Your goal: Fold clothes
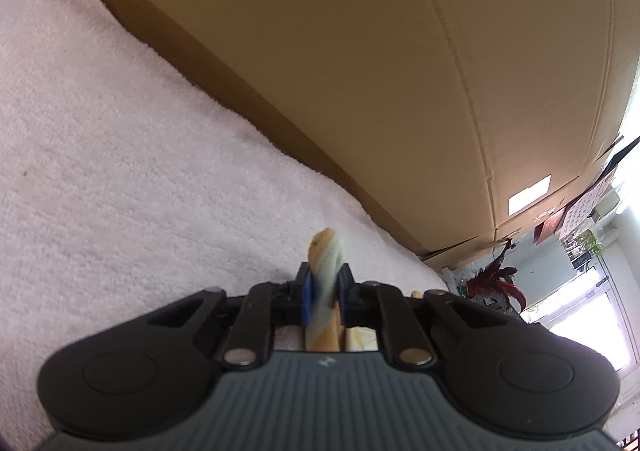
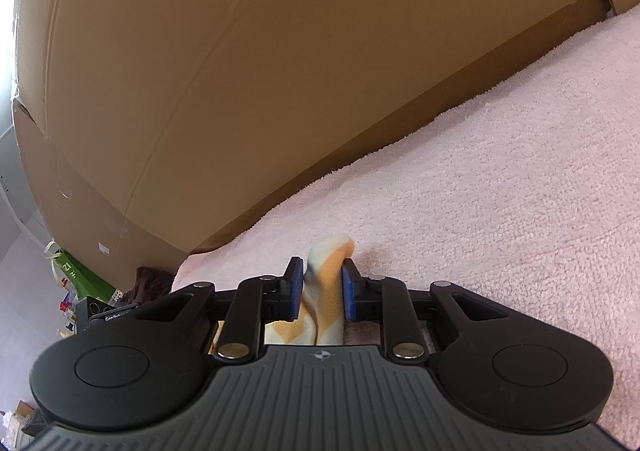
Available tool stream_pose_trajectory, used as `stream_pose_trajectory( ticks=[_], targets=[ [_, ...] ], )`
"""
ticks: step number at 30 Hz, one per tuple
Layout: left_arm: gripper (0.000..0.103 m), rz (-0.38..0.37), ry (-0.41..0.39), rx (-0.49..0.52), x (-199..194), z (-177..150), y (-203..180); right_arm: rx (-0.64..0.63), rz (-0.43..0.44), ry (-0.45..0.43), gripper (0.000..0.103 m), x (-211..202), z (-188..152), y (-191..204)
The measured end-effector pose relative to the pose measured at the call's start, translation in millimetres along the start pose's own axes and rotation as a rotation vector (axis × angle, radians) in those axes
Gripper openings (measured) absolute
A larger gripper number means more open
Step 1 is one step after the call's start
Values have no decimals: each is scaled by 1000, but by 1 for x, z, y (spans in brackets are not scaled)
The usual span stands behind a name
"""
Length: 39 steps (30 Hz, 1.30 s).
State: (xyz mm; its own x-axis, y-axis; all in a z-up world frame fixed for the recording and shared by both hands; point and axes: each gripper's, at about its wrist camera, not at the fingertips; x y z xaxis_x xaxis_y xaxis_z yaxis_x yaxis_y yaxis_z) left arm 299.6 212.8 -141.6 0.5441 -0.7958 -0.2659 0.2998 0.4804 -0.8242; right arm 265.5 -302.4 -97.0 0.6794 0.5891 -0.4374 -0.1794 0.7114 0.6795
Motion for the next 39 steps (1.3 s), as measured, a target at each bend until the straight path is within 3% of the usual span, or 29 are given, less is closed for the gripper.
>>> stream_pose_trajectory(
  ticks=[10,22,30,39],
  targets=[
    [7,-2,2,17,2,-1,-5,25,-7,13,6,-1,3,-7],
    [3,77,-14,129,5,-8,-26,21,21,-2,7,-5,2,-7],
    [3,42,-83,89,-14,-12,-33,-23,71,-46,7,-11,3,0],
    [3,-50,-140,97,-46,-20,-60,44,196,-88,7,-33,2,10]
  ],
)
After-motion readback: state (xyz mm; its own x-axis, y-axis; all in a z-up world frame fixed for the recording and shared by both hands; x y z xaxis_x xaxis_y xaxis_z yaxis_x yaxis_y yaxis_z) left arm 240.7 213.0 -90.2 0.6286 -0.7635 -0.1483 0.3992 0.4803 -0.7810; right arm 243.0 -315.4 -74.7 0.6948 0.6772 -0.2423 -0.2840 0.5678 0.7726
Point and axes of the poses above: each gripper's, at about its wrist camera, not at the fingertips, and x roughly the way its jaws point, y to its left, z to its top, and after that the axes turned 6 degrees about -z, right-handed
